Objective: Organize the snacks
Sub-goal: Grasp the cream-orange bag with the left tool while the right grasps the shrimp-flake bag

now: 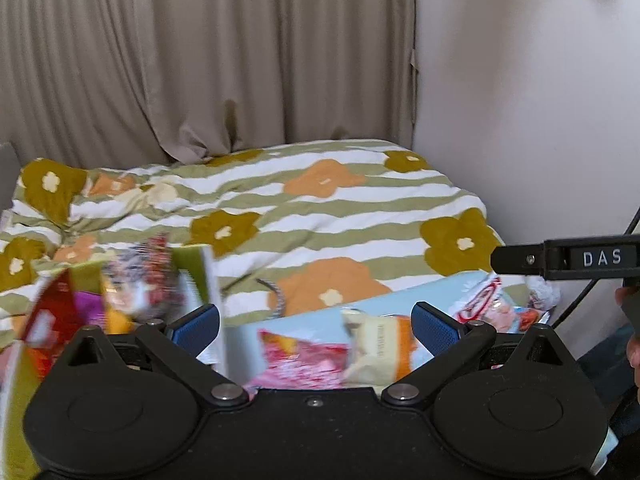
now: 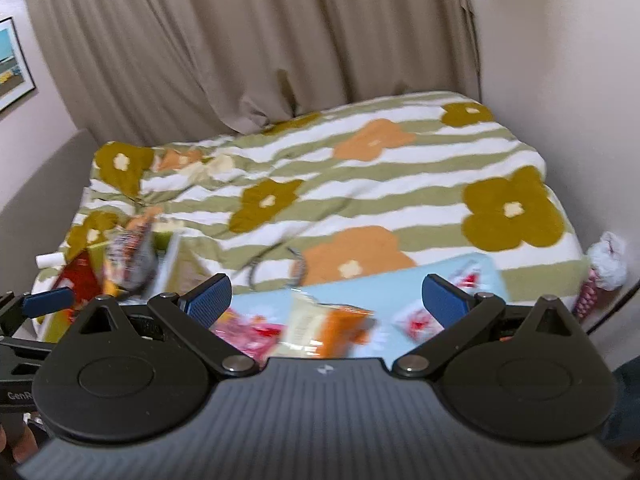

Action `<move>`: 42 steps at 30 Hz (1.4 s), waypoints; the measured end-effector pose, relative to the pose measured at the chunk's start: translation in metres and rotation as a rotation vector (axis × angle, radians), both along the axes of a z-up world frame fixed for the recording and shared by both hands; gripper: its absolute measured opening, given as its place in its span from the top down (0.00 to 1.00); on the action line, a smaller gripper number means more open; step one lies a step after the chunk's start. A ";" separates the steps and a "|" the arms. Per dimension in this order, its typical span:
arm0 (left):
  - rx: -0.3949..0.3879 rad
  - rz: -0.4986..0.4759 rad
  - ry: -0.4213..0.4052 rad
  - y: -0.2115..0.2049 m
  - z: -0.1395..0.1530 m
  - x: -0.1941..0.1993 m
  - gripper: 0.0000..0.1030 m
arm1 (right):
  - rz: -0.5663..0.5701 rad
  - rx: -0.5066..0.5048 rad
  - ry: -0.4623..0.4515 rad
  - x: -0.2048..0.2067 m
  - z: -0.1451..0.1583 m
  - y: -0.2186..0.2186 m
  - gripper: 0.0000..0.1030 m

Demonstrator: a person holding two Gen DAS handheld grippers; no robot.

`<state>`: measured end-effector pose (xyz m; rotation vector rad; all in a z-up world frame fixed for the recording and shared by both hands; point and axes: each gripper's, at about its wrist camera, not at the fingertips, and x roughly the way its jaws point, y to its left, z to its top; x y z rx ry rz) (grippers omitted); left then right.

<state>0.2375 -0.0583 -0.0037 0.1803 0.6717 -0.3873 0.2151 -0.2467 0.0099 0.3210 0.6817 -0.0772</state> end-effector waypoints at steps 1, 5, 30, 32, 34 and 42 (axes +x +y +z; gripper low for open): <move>0.002 0.000 0.012 -0.010 -0.006 0.004 0.00 | -0.002 -0.001 0.011 0.001 -0.005 -0.010 0.00; 0.039 -0.007 0.045 -0.043 -0.030 0.016 0.00 | 0.010 -0.021 0.063 0.009 -0.026 -0.048 0.00; 0.263 -0.068 0.198 -0.124 -0.162 0.068 0.13 | 0.241 -0.172 0.202 0.056 -0.135 -0.093 0.00; 0.278 -0.035 0.211 -0.124 -0.167 0.070 0.24 | 0.242 -0.146 0.220 0.058 -0.143 -0.097 0.00; 0.264 -0.013 0.237 -0.121 -0.172 0.073 0.32 | 0.241 -0.138 0.228 0.058 -0.147 -0.099 0.00; 0.228 0.013 0.268 -0.117 -0.171 0.073 0.35 | 0.264 -0.111 0.249 0.060 -0.157 -0.103 0.00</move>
